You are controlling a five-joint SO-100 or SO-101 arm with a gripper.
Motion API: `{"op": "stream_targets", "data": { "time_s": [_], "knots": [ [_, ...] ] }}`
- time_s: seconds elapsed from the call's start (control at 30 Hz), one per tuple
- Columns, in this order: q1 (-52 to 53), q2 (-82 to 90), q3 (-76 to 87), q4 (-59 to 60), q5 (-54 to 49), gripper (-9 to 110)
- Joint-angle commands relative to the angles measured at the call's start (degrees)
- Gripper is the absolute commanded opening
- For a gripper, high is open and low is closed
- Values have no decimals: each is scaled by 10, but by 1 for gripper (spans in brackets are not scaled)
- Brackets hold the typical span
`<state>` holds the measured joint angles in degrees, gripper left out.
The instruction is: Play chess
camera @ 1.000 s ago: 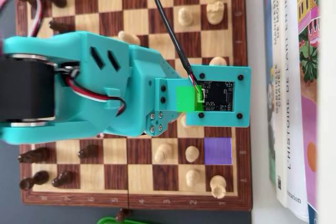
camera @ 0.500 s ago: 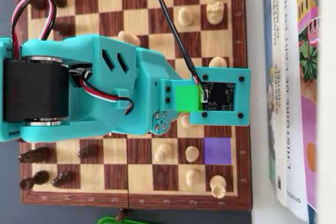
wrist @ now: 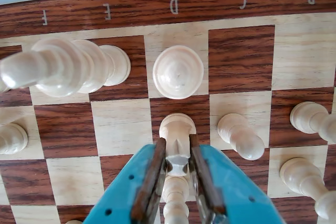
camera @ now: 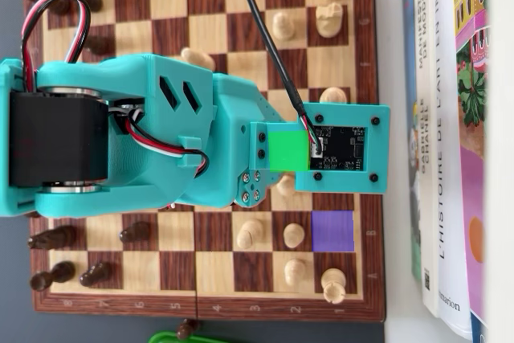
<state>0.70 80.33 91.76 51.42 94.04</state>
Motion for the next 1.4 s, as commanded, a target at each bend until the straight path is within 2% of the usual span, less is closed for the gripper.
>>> {"op": "stream_targets", "data": {
  "time_s": [0.0,0.6,1.37],
  "knots": [
    [4,6,-20,-5,-1,9],
    [0,16,-22,-4,-1,12],
    [4,312,129,-4,4,12]
  ]
}}
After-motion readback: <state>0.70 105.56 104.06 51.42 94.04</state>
